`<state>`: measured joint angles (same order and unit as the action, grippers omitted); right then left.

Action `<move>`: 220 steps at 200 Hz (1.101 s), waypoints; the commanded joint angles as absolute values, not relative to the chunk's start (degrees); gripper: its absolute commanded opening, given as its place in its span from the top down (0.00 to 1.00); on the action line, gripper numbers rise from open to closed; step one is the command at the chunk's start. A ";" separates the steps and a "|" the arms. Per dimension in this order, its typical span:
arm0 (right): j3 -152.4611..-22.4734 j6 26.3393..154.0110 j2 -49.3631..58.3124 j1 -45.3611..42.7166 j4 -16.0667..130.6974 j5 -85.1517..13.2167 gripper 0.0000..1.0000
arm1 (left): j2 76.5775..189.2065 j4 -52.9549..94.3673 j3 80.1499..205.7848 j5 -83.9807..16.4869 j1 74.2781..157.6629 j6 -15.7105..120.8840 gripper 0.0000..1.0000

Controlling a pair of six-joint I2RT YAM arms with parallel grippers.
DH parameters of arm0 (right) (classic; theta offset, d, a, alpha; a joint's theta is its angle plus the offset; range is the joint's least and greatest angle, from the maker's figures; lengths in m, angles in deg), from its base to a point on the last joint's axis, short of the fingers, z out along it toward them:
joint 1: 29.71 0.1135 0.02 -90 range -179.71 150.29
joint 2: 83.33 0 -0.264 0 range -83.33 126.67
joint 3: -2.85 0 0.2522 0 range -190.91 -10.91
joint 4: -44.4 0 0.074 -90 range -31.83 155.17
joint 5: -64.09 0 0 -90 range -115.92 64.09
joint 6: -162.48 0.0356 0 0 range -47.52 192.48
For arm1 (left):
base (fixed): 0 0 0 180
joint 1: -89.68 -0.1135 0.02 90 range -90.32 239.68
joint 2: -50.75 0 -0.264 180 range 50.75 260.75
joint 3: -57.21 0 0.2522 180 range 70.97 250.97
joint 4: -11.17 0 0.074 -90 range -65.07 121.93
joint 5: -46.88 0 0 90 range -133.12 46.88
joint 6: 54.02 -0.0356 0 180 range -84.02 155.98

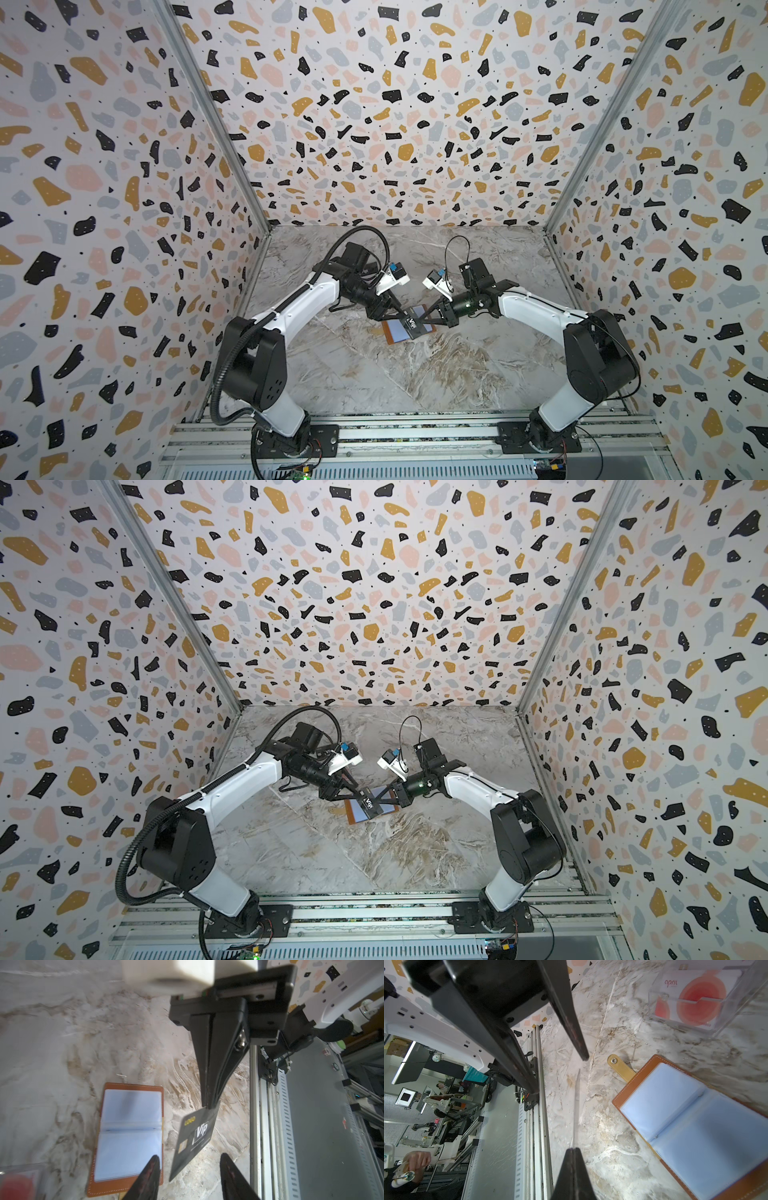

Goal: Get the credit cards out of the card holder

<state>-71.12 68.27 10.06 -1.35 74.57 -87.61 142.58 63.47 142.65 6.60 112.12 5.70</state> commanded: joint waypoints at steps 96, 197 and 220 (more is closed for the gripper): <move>-74.87 66.76 8.03 0.26 74.75 -90.34 1.00 | 146.65 78.52 146.83 14.86 111.48 -9.11 0.63; -57.54 90.23 -0.92 -4.16 36.92 -90.63 0.30 | 140.22 50.06 139.39 19.22 109.46 18.19 1.00; -53.79 96.71 -1.23 -2.37 26.08 -88.93 0.30 | 131.82 21.02 128.18 14.19 109.03 40.26 1.00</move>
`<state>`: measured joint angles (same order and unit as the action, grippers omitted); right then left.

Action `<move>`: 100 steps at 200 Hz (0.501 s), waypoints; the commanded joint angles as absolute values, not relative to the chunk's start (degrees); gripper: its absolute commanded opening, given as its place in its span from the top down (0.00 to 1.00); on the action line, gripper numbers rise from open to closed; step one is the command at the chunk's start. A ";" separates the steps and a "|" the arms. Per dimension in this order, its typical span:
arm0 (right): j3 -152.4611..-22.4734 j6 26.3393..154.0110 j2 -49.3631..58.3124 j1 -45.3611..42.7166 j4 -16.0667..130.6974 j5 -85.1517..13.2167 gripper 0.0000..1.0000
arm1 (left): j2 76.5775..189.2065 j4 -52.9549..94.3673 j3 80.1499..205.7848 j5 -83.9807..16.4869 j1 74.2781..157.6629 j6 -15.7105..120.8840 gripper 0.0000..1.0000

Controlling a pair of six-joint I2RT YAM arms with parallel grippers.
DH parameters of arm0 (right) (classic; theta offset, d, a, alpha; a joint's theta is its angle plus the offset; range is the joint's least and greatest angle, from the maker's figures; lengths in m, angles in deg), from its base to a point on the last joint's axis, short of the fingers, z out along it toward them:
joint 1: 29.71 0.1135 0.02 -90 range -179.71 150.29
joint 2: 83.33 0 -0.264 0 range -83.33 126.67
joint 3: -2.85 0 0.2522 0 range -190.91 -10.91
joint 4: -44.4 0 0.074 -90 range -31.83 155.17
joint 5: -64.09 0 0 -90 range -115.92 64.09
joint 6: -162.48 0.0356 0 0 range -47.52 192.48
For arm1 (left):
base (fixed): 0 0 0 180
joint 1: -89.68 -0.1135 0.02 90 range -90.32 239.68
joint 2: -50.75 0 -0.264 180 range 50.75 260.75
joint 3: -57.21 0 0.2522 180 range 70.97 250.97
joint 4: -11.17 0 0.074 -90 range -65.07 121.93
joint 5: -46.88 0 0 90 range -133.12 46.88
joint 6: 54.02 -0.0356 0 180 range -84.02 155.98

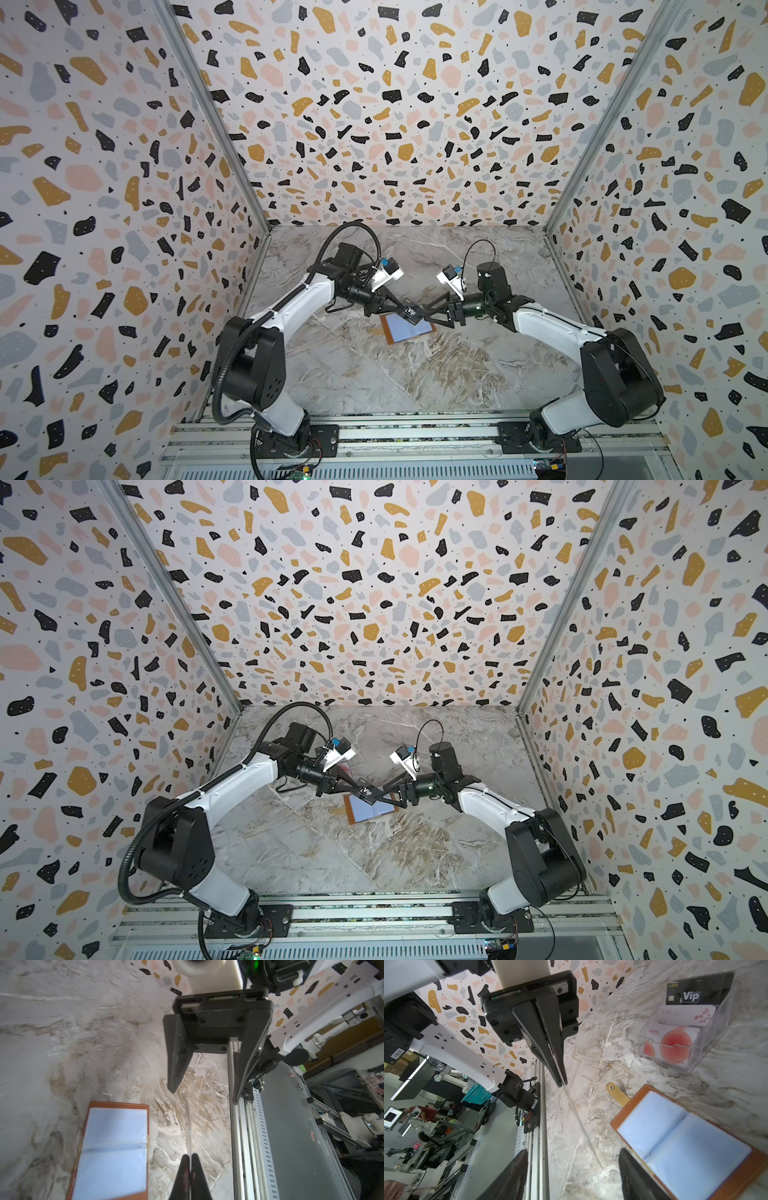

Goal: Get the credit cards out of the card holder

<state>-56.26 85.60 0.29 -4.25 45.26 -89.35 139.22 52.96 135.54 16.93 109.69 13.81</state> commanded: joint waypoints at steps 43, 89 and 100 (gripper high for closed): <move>-51.38 106.73 1.79 -0.40 8.03 -86.21 0.39 | 129.20 11.11 124.30 10.92 108.97 51.14 1.00; -52.26 108.88 3.16 -0.74 3.65 -83.21 0.48 | 127.88 5.75 122.55 12.03 109.02 55.51 1.00; -51.92 108.77 3.08 -1.51 4.36 -81.13 0.43 | 127.70 5.81 122.65 12.15 108.97 55.85 1.00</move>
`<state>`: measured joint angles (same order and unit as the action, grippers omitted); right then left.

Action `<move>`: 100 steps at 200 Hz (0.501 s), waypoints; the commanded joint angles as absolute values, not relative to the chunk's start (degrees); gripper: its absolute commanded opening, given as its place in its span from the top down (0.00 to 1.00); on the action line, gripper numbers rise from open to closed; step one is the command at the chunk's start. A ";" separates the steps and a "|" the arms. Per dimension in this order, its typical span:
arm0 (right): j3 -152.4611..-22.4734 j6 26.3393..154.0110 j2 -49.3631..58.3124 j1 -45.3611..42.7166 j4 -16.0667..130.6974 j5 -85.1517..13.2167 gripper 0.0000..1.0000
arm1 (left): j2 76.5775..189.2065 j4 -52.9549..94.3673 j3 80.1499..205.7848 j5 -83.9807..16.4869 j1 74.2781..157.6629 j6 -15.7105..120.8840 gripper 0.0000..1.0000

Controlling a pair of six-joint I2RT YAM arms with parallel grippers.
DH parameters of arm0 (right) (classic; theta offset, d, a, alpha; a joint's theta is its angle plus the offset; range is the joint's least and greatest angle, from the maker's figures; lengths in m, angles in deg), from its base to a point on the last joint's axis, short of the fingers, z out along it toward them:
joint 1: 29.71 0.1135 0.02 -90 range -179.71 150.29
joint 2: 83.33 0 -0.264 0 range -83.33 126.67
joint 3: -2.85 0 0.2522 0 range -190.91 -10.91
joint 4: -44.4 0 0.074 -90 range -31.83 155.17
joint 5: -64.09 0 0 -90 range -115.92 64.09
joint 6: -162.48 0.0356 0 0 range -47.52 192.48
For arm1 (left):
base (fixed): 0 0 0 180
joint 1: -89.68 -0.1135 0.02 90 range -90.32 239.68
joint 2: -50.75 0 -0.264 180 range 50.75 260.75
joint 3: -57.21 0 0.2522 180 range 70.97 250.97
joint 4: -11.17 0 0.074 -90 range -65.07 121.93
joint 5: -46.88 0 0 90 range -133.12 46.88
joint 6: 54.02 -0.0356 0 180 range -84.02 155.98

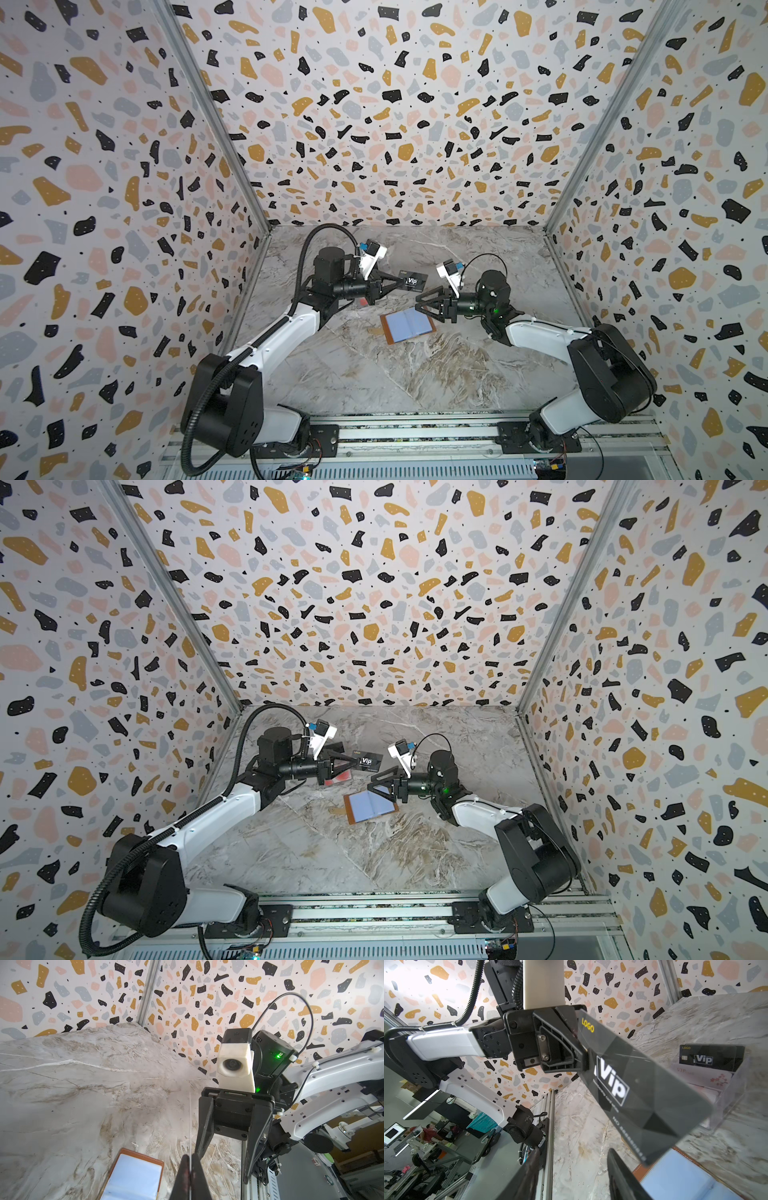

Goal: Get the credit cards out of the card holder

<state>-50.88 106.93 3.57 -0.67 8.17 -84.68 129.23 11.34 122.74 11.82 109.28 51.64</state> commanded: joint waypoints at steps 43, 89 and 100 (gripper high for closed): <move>-50.66 110.45 3.10 -5.55 4.03 -80.20 0.42 | 127.12 6.16 123.26 12.48 109.01 56.62 1.00; -52.33 114.79 4.98 -5.11 -3.24 -83.66 0.53 | 127.17 5.50 122.59 13.09 109.09 57.43 1.00; -52.89 115.59 5.81 -4.57 -4.60 -84.16 0.57 | 127.04 5.34 122.31 13.09 109.11 57.52 1.00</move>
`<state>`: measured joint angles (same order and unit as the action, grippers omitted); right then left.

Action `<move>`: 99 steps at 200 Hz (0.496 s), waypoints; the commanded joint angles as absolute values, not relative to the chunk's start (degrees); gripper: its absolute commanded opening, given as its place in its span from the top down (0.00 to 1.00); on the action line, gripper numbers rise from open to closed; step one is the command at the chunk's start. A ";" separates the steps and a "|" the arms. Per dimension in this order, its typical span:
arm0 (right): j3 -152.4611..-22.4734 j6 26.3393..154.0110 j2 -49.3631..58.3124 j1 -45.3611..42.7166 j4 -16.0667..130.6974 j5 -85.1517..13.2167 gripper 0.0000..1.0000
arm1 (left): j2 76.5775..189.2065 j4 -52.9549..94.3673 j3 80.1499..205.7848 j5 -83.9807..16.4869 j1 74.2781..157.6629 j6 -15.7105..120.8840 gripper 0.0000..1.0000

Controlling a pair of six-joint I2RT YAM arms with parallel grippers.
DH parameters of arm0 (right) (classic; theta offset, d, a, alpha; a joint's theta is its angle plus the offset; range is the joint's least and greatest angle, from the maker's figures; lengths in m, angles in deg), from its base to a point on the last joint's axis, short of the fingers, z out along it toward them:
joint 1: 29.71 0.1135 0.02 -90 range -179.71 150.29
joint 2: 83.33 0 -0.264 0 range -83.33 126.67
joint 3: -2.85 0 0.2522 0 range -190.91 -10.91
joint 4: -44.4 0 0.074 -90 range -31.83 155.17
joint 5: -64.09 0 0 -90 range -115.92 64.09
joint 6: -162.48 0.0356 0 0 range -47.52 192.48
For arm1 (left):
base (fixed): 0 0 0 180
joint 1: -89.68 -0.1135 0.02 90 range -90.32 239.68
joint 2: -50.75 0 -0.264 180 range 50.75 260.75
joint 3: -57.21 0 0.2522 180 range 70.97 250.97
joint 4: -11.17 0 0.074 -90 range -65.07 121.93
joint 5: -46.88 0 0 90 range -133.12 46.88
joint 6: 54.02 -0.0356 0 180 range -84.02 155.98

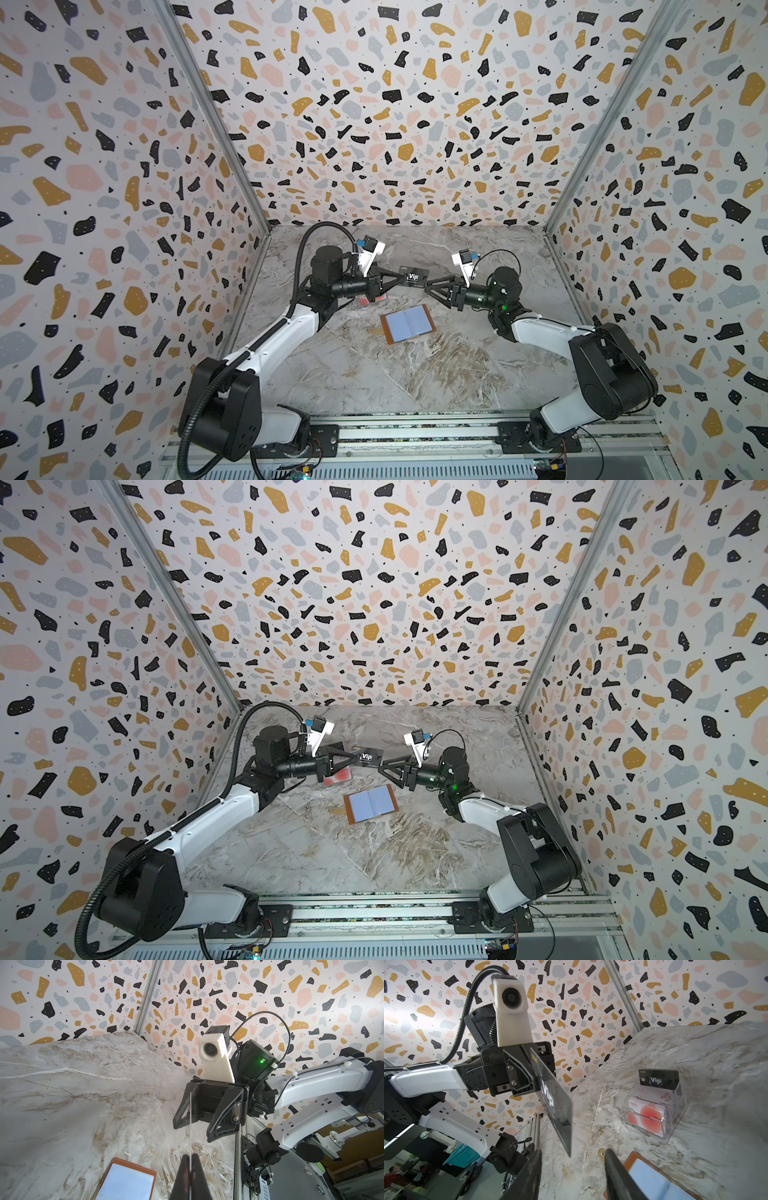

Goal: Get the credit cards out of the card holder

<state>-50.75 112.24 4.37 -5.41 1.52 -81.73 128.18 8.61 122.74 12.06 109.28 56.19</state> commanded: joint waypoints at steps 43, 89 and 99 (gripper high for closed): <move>-54.25 118.01 8.05 -3.07 -8.01 -84.92 0.83 | 126.90 5.15 122.12 13.87 109.12 57.87 1.00; -53.90 119.85 7.66 -3.27 -10.82 -86.45 1.00 | 127.01 7.55 122.12 15.18 109.11 55.86 0.95; -53.72 119.84 7.30 -3.39 -11.10 -86.98 1.00 | 127.01 8.23 122.08 15.02 109.08 55.46 0.92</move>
